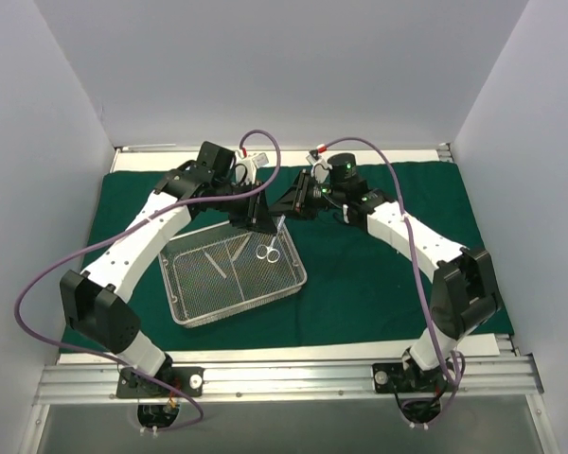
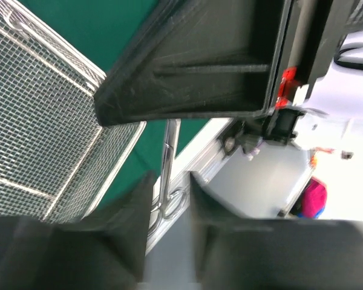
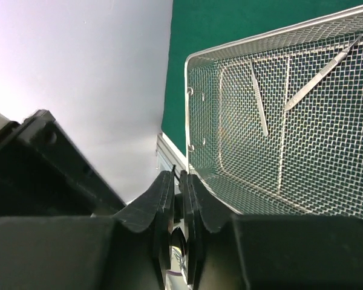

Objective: Open and lay out the surgical kit
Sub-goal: Place the medical item in the surgical kit.

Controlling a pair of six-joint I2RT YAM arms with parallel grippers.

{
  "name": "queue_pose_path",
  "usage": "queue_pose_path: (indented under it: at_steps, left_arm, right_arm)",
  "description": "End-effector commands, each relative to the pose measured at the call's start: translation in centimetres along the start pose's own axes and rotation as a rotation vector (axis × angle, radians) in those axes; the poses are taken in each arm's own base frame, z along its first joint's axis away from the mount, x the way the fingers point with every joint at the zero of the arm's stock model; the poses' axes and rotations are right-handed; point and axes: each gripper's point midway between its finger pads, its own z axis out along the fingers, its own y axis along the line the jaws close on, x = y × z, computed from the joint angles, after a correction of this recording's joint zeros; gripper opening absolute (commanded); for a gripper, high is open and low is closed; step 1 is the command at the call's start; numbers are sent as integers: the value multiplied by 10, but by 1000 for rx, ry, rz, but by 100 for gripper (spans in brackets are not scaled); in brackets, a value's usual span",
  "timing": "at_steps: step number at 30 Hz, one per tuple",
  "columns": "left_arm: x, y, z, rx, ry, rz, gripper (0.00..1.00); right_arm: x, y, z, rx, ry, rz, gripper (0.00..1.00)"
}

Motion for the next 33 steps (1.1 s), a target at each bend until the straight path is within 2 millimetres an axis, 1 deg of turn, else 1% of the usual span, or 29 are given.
queue_pose_path:
  at_steps: [1, 3, 4, 5, 6, 7, 8, 9, 11, 12, 13, 14, 16, 17, 18, 20, 21, 22, 23, 24, 25, 26, 27, 28, 29, 30, 31, 32, 33]
  left_arm:
    - [-33, -12, -15, 17, -118, 63, 42]
    - [-31, -14, -22, 17, -142, 74, 52]
    - [-33, -15, -23, 26, -158, 83, 60]
    - [-25, -16, -23, 47, -147, 71, 62]
    - [-22, -15, -22, 51, -142, 60, 64]
    - [-20, -16, -21, 65, -142, 56, 81]
    - [-17, -17, -24, 72, -147, 55, 82]
    - [-9, -13, -21, 81, -130, 41, 82]
    - [-8, -16, -24, 103, -151, 37, 83]
    - [-2, -15, -23, 128, -134, 21, 83]
    - [-6, -22, -23, 167, -157, 24, 83]
    - [-6, -28, -26, 198, -167, 27, 82]
    - [-8, -36, -24, 268, -176, 35, 79]
    - [-8, -38, -24, 287, -171, 10, 77]
    - [-8, -41, -23, 303, -172, 6, 64]
    - [-11, -49, -24, 362, -177, 3, 51]
    - [-13, -51, -23, 374, -175, -2, 35]
    - [-18, -56, -26, 401, -196, 23, 26]
    - [-18, -60, -25, 429, -182, 3, 15]
    - [-19, -61, -25, 436, -183, 0, 2]
    - [-19, -59, -24, 433, -176, -11, 2]
    - [-20, -60, -24, 427, -172, 0, 2]
    - [-19, -58, -24, 413, -166, 0, 2]
    - [-12, -51, -22, 382, -135, -16, 2]
    - [-9, -51, -23, 377, -125, -17, 2]
    - [-6, -48, -23, 368, -114, -19, 2]
    - [1, -46, -24, 354, -97, -22, 2]
    - [6, -45, -25, 347, -89, -23, 2]
    - [10, -42, -25, 336, -77, -25, 2]
  right_arm:
    - [-11, 29, -13, -48, -51, 0, 0]
    - [-17, 28, -18, -39, -79, 23, 0]
    - [-19, 34, -24, -51, -94, 16, 0]
    - [-23, 42, -27, -76, -114, -2, 0]
    - [-25, 46, -30, -92, -127, 5, 0]
    - [-24, 50, -35, -105, -134, 5, 0]
    - [-26, 54, -36, -122, -142, -2, 0]
    - [-29, 58, -41, -137, -149, 3, 0]
    - [-32, 68, -49, -176, -178, -17, 0]
    - [-35, 68, -52, -181, -191, -13, 0]
    - [-36, 69, -54, -181, -199, -4, 0]
    - [-36, 69, -55, -181, -199, -7, 0]
    - [-37, 70, -56, -181, -204, -10, 0]
    - [-38, 71, -56, -181, -209, -6, 0]
    - [-38, 71, -57, -180, -210, -5, 0]
    - [-38, 72, -56, -179, -211, -4, 0]
    - [-37, 73, -57, -181, -210, -4, 0]
    - [-36, 73, -57, -178, -208, -7, 0]
    - [-34, 68, -55, -156, -200, 5, 0]
    - [-32, 68, -56, -153, -194, -13, 0]
    - [-31, 70, -58, -157, -191, -31, 0]
    - [-28, 59, -60, -109, -170, -21, 7]
    - [-31, 43, -63, -30, -184, -132, 37]
    - [-44, 52, -76, 34, -223, -238, 51]
    - [-32, 21, -88, 203, -169, -246, 60]
    - [-44, 11, -99, 308, -213, -333, 65]
    - [-43, 7, -114, 376, -191, -471, 66]
    - [-45, 5, -122, 414, -192, -538, 66]
    - [-40, 7, -124, 432, -177, -603, 67]
